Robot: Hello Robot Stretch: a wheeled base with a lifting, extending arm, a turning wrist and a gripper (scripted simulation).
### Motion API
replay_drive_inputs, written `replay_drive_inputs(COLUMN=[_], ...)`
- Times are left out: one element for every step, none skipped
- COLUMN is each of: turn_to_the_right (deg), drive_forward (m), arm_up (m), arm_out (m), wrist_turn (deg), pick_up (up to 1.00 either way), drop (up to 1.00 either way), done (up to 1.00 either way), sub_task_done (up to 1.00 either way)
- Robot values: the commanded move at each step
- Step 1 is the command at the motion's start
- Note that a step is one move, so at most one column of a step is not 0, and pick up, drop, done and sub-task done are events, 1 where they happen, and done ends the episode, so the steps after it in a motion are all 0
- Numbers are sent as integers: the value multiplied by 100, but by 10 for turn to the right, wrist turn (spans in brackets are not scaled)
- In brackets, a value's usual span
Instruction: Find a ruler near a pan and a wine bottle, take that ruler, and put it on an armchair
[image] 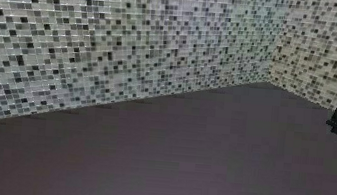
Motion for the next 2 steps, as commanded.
replay_drive_inputs(turn_to_the_right=[0, 0], drive_forward=[0, 0], arm_up=[0, 0], arm_out=[-8, 0], wrist_turn=[0, 0], pick_up=[0, 0], drop=[0, 0], done=[0, 100], sub_task_done=[0, 0])
